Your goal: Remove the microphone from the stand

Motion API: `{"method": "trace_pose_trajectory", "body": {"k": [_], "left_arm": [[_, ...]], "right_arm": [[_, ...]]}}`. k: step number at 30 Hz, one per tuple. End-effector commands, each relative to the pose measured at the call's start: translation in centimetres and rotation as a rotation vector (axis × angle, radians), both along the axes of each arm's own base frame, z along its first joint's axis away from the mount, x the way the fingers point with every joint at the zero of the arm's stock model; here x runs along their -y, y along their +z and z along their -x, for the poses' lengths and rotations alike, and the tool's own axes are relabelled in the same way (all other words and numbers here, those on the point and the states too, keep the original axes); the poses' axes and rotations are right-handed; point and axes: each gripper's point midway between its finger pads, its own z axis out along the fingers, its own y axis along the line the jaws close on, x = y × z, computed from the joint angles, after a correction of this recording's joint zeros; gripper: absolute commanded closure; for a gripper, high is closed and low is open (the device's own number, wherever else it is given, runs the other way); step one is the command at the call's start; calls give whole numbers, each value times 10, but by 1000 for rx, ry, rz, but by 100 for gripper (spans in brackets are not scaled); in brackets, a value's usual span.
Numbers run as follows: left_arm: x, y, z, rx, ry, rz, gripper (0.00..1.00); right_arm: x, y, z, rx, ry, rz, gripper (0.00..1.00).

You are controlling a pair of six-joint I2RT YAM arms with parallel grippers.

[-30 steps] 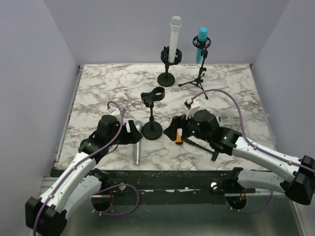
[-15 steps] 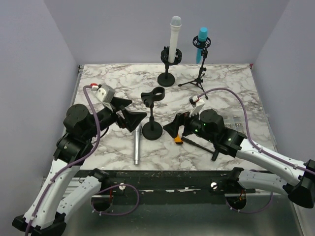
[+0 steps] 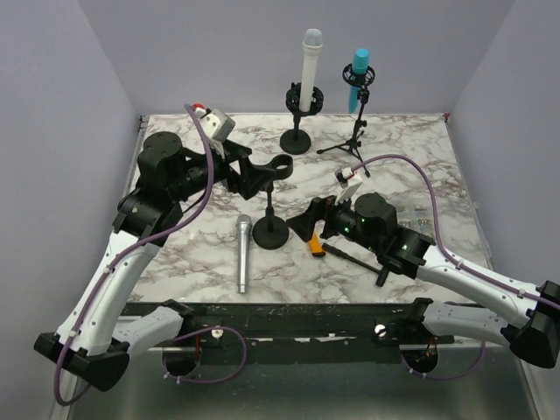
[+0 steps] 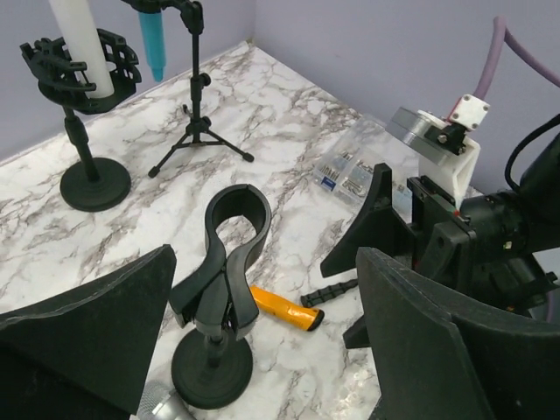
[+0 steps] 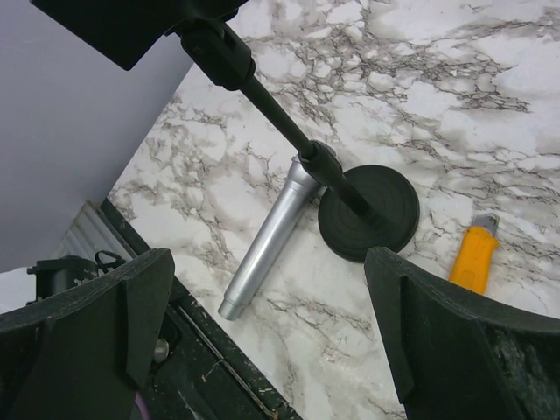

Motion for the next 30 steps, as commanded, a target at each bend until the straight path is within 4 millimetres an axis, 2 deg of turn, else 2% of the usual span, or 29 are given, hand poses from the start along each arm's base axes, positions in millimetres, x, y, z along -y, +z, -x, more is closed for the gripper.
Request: {"method": "trace_pose_trajectory", "body": {"k": [1, 11, 15, 17, 24, 30], "left_arm": [[7, -15, -12, -30, -42, -80, 17], [5, -35, -60, -159, 129, -86, 29], [8, -50, -71, -225, 153, -97, 44], [13, -56, -72, -243, 128, -98, 50], [17, -87, -69, -281, 106, -101, 52], [10, -138, -64, -369, 138, -148, 61]], "right_arm": [[-2, 9, 1, 19, 3, -38, 0], [6, 4, 5, 14, -3, -7, 0], [12, 7, 4, 24, -22, 8, 0], [14, 8, 5, 31, -22, 8, 0], [16, 4, 4, 24, -28, 21, 0], [13, -2, 2, 17, -26, 37, 0]]}}
